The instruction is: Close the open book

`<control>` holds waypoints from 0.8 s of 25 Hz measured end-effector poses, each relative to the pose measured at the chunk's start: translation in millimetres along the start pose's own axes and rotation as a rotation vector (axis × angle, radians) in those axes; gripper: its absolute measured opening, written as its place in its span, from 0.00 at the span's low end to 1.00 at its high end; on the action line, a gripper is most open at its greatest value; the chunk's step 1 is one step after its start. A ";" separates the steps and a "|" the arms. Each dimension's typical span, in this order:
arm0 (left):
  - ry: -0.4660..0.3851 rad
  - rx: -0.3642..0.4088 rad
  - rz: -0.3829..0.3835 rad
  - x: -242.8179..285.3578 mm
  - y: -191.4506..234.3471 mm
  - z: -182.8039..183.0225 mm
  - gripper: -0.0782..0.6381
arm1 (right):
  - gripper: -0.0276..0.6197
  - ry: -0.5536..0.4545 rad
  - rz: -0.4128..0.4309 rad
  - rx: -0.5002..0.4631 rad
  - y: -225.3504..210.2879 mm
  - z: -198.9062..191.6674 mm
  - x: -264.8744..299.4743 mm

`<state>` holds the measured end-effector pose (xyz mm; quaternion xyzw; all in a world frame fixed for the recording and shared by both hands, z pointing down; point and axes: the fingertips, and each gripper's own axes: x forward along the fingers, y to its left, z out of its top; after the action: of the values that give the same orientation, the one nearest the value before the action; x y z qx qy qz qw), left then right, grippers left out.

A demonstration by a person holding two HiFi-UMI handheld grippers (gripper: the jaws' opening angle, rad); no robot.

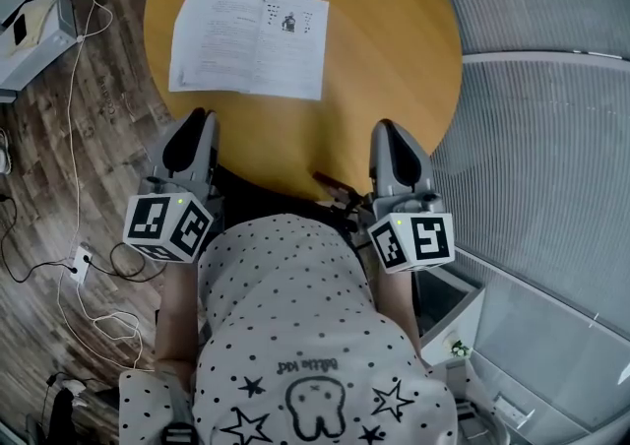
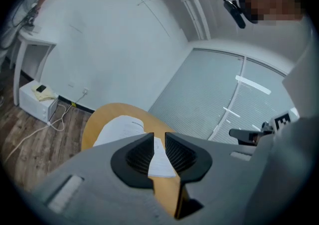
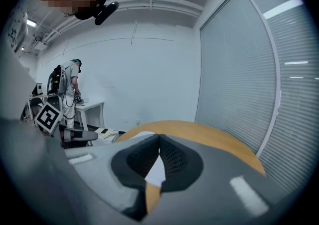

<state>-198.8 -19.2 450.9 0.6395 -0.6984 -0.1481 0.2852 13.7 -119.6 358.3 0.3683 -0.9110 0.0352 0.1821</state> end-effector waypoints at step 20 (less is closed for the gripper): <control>0.103 -0.790 0.090 64.7 67.4 -93.5 0.42 | 0.05 0.075 0.037 0.144 -9.4 -45.3 25.7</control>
<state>-199.6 -58.4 577.2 0.4559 -0.5999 -0.3602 0.5500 16.9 -134.4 409.0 0.3621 -0.9053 0.1177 0.1883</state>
